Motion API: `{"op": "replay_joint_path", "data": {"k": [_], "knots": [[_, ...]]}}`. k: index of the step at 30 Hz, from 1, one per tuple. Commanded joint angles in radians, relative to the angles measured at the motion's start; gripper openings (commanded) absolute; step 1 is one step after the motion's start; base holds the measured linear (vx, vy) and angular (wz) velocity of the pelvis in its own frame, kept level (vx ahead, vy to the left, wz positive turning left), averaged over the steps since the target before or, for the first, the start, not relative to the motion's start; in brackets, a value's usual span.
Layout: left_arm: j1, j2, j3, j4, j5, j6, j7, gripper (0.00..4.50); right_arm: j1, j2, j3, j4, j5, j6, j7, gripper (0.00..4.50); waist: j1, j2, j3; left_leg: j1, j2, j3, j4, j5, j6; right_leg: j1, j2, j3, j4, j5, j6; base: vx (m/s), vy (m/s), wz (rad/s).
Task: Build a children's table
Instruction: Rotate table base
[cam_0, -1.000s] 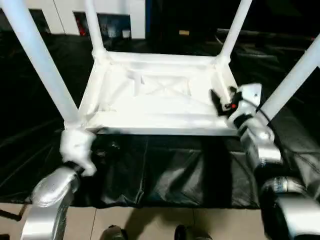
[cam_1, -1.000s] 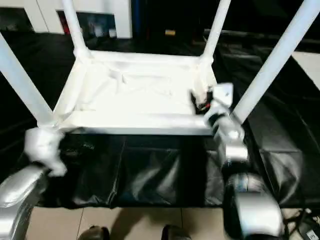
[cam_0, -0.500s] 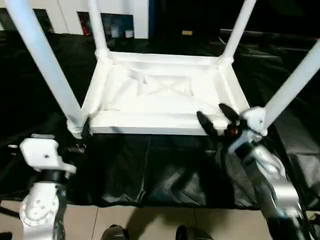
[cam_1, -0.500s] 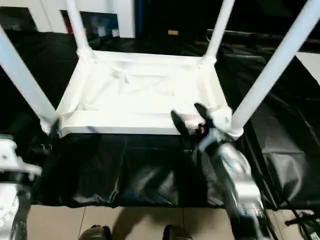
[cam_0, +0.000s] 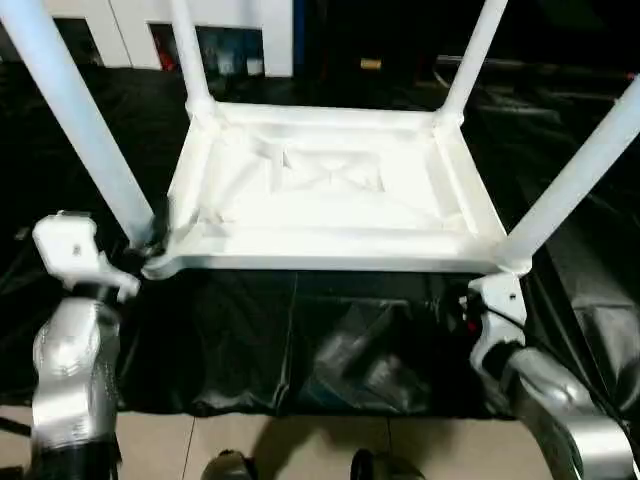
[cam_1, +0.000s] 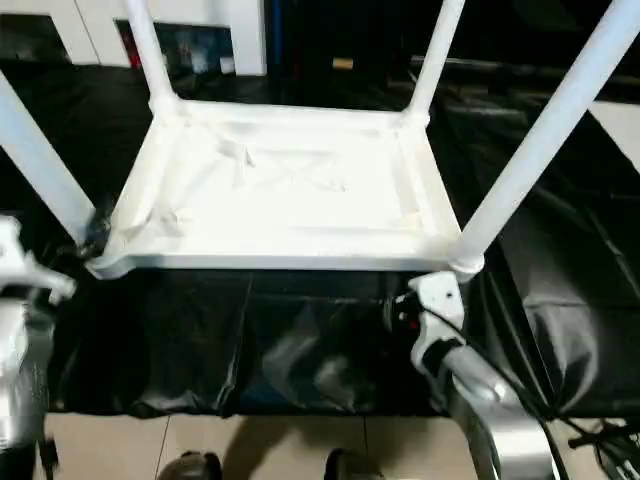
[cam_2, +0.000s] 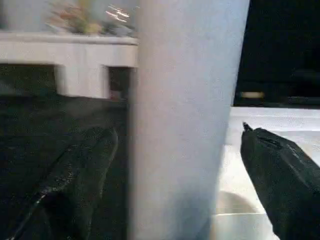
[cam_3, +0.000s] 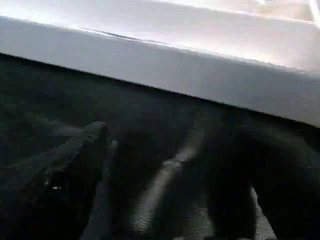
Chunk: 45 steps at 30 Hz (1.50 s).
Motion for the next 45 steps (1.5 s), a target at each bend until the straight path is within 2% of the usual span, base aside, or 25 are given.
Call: {"op": "replay_joint_path", "data": {"k": [1, 2, 4, 5, 6, 8, 9, 10, 12, 14, 16, 18, 19, 20, 21, 25, 28, 35, 37, 38, 39, 40, 41, 43, 45], "knots": [[-0.009, 0.011, -0.006, 0.03, -0.041, 0.029, -0.081, 4.47, -0.011, -0.007, -0.008, 0.009, -0.019, 0.013, -0.012, 4.5, 0.002, 0.011, -0.063, 0.014, -0.006, -0.002, -0.077, -0.267, -0.031, 0.042, -0.024, 0.022, -0.069, -0.193, -0.124, 0.0, 0.0, 0.0], [-0.025, 0.029, -0.011, 0.048, -0.095, 0.088, -0.165, 4.47, -0.034, -0.01, 0.002, 0.034, -0.04, 0.005, -0.021, 4.5, 0.0, 0.008, -0.065, 0.016, -0.005, 0.001, -0.075, -0.257, -0.026, 0.043, -0.024, 0.023, -0.068, -0.168, -0.133, 0.0, 0.0, 0.0], [-0.043, 0.076, -0.035, 0.073, -0.158, 0.149, -0.325, 4.47, -0.082, -0.009, 0.01, 0.093, -0.067, 0.003, -0.04, 4.5, 0.001, 0.012, -0.069, 0.019, -0.01, 0.003, -0.072, -0.228, -0.028, 0.042, -0.025, 0.023, -0.061, -0.157, -0.153, 0.0, 0.0, 0.0], [-0.045, 0.087, -0.042, 0.076, -0.172, 0.16, -0.359, 4.47, -0.094, -0.009, 0.01, 0.107, -0.073, 0.003, -0.045, 4.5, 0.001, 0.008, -0.069, 0.021, -0.01, 0.006, -0.071, -0.216, -0.027, 0.042, -0.024, 0.023, -0.059, -0.149, -0.162, 0.0, 0.0, 0.0], [-0.046, 0.092, -0.046, 0.077, -0.177, 0.161, -0.374, 4.47, -0.1, -0.009, 0.01, 0.115, -0.075, 0.004, -0.046, 4.5, 0.004, 0.012, -0.068, 0.024, -0.005, 0.007, -0.071, -0.22, -0.025, 0.042, -0.024, 0.024, -0.06, -0.136, -0.167, 0.0, 0.0, 0.0], [-0.045, 0.124, -0.055, 0.071, -0.238, 0.251, -0.464, 4.47, -0.134, -0.008, 0.014, 0.155, -0.079, 0.003, -0.04, 4.5, 0.007, 0.012, -0.072, 0.023, -0.007, 0.008, -0.07, -0.202, -0.022, 0.048, -0.027, 0.023, -0.052, -0.109, -0.184, 0.0, 0.0, 0.0], [-0.038, 0.171, -0.072, 0.054, -0.311, 0.381, -0.571, 4.47, -0.179, -0.005, 0.024, 0.204, -0.088, -0.007, -0.028, 4.5, 0.005, 0.01, -0.073, 0.022, -0.007, 0.008, -0.07, -0.191, -0.023, 0.047, -0.025, 0.022, -0.047, -0.098, -0.192, 0.0, 0.0, 0.0], [-0.028, 0.197, -0.085, 0.029, -0.35, 0.447, -0.622, 4.47, -0.204, 0.002, 0.033, 0.231, -0.097, -0.019, -0.025, 4.5, 0.004, 0.011, -0.072, 0.022, -0.009, 0.009, -0.07, -0.193, -0.027, 0.048, -0.025, 0.022, -0.046, -0.104, -0.195, 0.0, 0.0, 0.0], [-0.016, 0.227, -0.1, 0.0, -0.395, 0.522, -0.68, 4.47, -0.232, 0.016, 0.045, 0.259, -0.105, -0.034, -0.023, 4.5, 0.001, 0.006, -0.071, 0.023, -0.006, 0.011, -0.071, -0.208, -0.026, 0.05, -0.027, 0.023, -0.05, -0.133, -0.199, 0.0, 0.0, 0.0], [-0.004, 0.241, -0.112, -0.024, -0.421, 0.556, -0.71, 4.47, -0.244, 0.029, 0.049, 0.271, -0.102, -0.039, -0.02, 4.5, 0.001, 0.01, -0.074, 0.023, -0.006, 0.01, -0.07, -0.206, -0.027, 0.049, -0.031, 0.024, -0.045, -0.133, -0.206, 0.0, 0.0, 0.0], [0.05, 0.29, -0.175, -0.155, -0.505, 0.671, -0.773, 4.47, -0.289, 0.068, 0.081, 0.323, -0.114, -0.066, -0.008, 4.5, -0.003, 0.011, -0.076, 0.022, -0.003, 0.01, -0.07, -0.193, -0.025, 0.054, -0.031, 0.024, -0.041, -0.105, -0.212, 0.0, 0.0, 0.0], [0.086, 0.3, -0.224, -0.261, -0.55, 0.726, -0.777, 4.47, -0.321, 0.097, 0.113, 0.363, -0.12, -0.09, 0.015, 4.5, -0.011, 0.005, -0.076, 0.02, -0.005, 0.012, -0.069, -0.182, -0.02, 0.058, -0.028, 0.023, -0.042, -0.091, -0.215, 0.0, 0.0, 0.0], [0.086, 0.3, -0.224, -0.261, -0.55, 0.726, -0.777, 4.47, -0.321, 0.097, 0.113, 0.363, -0.12, -0.09, 0.015, 4.5, -0.016, 0.006, -0.08, 0.015, -0.003, 0.009, -0.068, -0.175, -0.022, 0.064, -0.031, 0.023, -0.034, -0.078, -0.221, 0.0, 0.0, 0.0], [0.1, 0.299, -0.242, -0.304, -0.567, 0.746, -0.771, 4.47, -0.335, 0.11, 0.126, 0.382, -0.12, -0.1, 0.025, 4.5, -0.017, 0.009, -0.076, 0.019, -0.004, 0.011, -0.069, -0.184, -0.022, 0.059, -0.029, 0.023, -0.042, -0.099, -0.215, 0.0, 0.0, 0.0], [0.108, 0.294, -0.254, -0.339, -0.578, 0.773, -0.766, 4.47, -0.35, 0.124, 0.134, 0.405, -0.125, -0.113, 0.035, 4.5, -0.025, 0.004, -0.075, 0.014, -0.004, 0.01, -0.071, -0.196, -0.026, 0.064, -0.03, 0.023, -0.041, -0.121, -0.214, 0.0, 0.0, 0.0], [0.128, 0.238, -0.315, -0.441, -0.583, 0.807, -0.719, 4.47, -0.41, 0.184, 0.175, 0.501, -0.145, -0.166, 0.074, 4.5, -0.039, -0.008, -0.072, 0.012, -0.004, 0.009, -0.072, -0.238, -0.036, 0.064, -0.033, 0.024, -0.054, -0.244, -0.175, 0.0, 0.0, 0.0], [0.114, 0.179, -0.383, -0.469, -0.559, 0.796, -0.676, 4.47, -0.465, 0.23, 0.196, 0.594, -0.165, -0.213, 0.087, 4.5, -0.046, -0.008, -0.072, 0.015, -0.002, 0.007, -0.07, -0.249, -0.046, 0.056, -0.032, 0.025, -0.061, -0.32, -0.148, 0.0, 0.0, 0.0], [0.007, 0.067, -0.482, -0.387, -0.421, 0.725, -0.608, 4.47, -0.523, 0.266, 0.185, 0.719, -0.191, -0.274, 0.087, 4.5, -0.037, -0.009, -0.077, 0.024, -0.003, 0.012, -0.065, -0.224, -0.04, 0.055, -0.022, 0.027, -0.055, -0.213, -0.171, 0.0, 0.0, 0.0], [-0.044, 0.018, -0.5, -0.307, -0.336, 0.658, -0.546, 4.47, -0.53, 0.26, 0.164, 0.751, -0.2, -0.293, 0.061, 4.5, -0.033, -0.006, -0.078, 0.025, -0.003, 0.011, -0.064, -0.216, -0.04, 0.055, -0.021, 0.027, -0.056, -0.2, -0.166, 0.0, 0.0, 0.0], [-0.047, 0.016, -0.501, -0.301, -0.332, 0.652, -0.543, 4.47, -0.53, 0.259, 0.163, 0.752, -0.2, -0.294, 0.06, 4.5, -0.031, -0.01, -0.081, 0.024, -0.005, 0.012, -0.062, -0.205, -0.037, 0.06, -0.021, 0.027, -0.053, -0.181, -0.167, 0.0, 0.0, 0.0], [-0.073, -0.004, -0.507, -0.254, -0.291, 0.603, -0.517, 4.47, -0.529, 0.249, 0.148, 0.763, -0.202, -0.302, 0.047, 4.5, -0.027, -0.008, -0.083, 0.024, -0.006, 0.012, -0.061, -0.193, -0.034, 0.06, -0.021, 0.026, -0.053, -0.163, -0.168, 0.0, 0.0, 0.0], [-0.108, -0.022, -0.506, -0.182, -0.231, 0.539, -0.462, 4.47, -0.519, 0.226, 0.122, 0.769, -0.199, -0.311, 0.032, 4.5, -0.026, 0.002, -0.083, 0.025, -0.006, 0.011, -0.062, -0.192, -0.033, 0.059, -0.021, 0.026, -0.051, -0.15, -0.172, 0.0, 0.0, 0.0], [-0.121, -0.026, -0.501, -0.153, -0.208, 0.516, -0.44, 4.47, -0.513, 0.213, 0.109, 0.77, -0.196, -0.314, 0.027, 4.5, -0.02, -0.002, -0.084, 0.029, -0.006, 0.013, -0.059, -0.193, -0.032, 0.061, -0.02, 0.026, -0.053, -0.143, -0.171, 0.0, 0.0, 0.0], [-0.138, -0.014, -0.477, -0.104, -0.188, 0.504, -0.424, 4.47, -0.483, 0.173, 0.08, 0.75, -0.191, -0.316, 0.027, 4.5, -0.014, 0.003, -0.083, 0.03, -0.008, 0.013, -0.06, -0.205, -0.036, 0.06, -0.017, 0.025, -0.054, -0.146, -0.171, 0.0, 0.0, 0.0], [-0.137, 0.0, -0.467, -0.093, -0.177, 0.497, -0.428, 4.47, -0.46, 0.151, 0.064, 0.726, -0.189, -0.313, 0.03, 4.5, -0.011, -0.002, -0.085, 0.026, -0.01, 0.012, -0.059, -0.207, -0.037, 0.065, -0.018, 0.025, -0.055, -0.165, -0.165, 0.0, 0.0, 0.0]]}}
